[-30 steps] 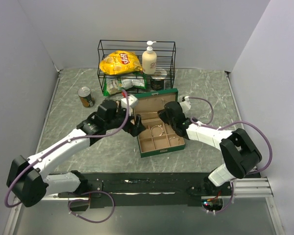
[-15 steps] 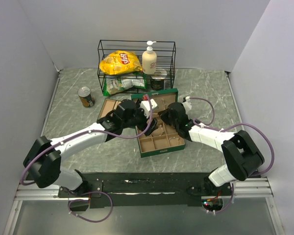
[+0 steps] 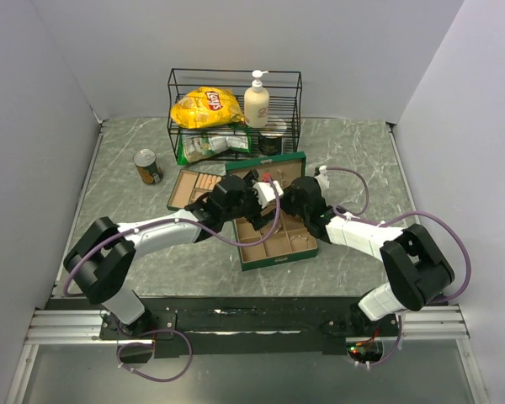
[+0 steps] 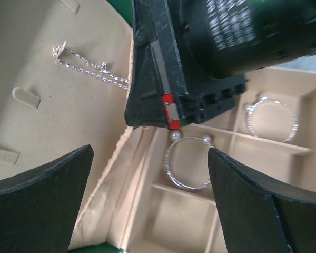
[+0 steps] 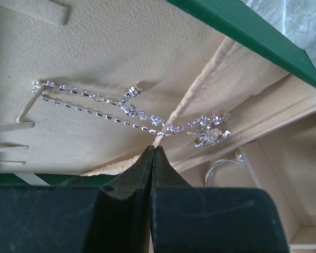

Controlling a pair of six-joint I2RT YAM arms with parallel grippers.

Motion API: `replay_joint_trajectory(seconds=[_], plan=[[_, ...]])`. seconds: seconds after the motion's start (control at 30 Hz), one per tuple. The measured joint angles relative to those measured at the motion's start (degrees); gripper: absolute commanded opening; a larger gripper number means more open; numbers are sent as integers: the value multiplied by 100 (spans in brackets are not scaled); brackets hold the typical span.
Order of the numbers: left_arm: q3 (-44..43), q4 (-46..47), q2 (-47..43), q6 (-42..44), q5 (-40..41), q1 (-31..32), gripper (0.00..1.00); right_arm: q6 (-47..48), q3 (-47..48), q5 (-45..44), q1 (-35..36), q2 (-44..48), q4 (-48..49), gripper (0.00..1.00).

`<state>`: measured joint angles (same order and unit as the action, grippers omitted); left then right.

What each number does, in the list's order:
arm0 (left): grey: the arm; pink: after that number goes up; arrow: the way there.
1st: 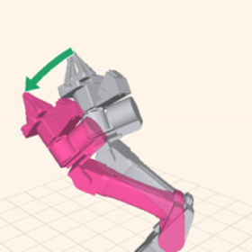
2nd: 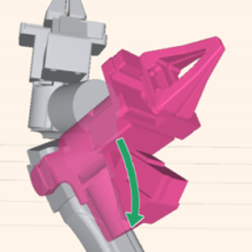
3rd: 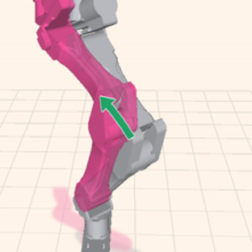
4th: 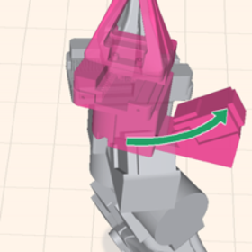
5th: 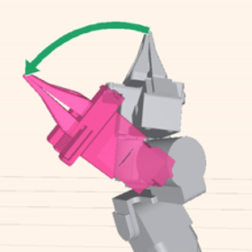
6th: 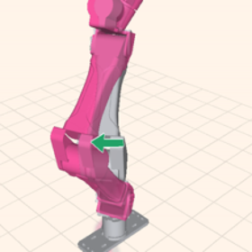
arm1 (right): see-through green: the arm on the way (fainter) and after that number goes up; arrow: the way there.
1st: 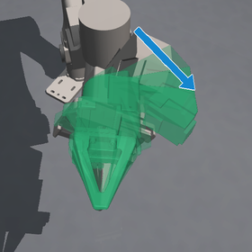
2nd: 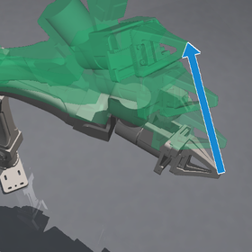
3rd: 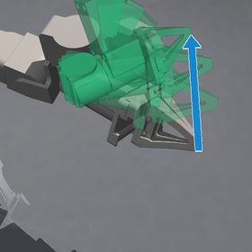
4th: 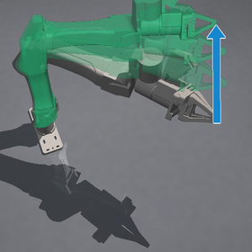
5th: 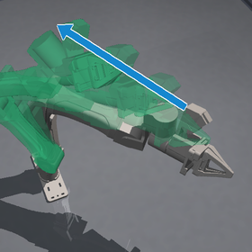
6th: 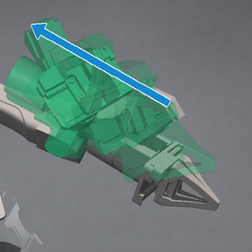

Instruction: Organize the mixed jewelry

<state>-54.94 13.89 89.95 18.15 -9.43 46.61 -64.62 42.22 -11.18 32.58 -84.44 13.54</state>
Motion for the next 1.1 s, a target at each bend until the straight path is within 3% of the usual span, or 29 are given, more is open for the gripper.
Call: replay_joint_trajectory(seconds=[0.7, 1.1], plan=[[-52, 428, 844, 684, 380, 4, 96, 127, -79, 127, -33, 33, 52, 0], [-118, 382, 859, 420, -249, -284, 99, 164, -129, 138, -33, 109, 59, 0]])
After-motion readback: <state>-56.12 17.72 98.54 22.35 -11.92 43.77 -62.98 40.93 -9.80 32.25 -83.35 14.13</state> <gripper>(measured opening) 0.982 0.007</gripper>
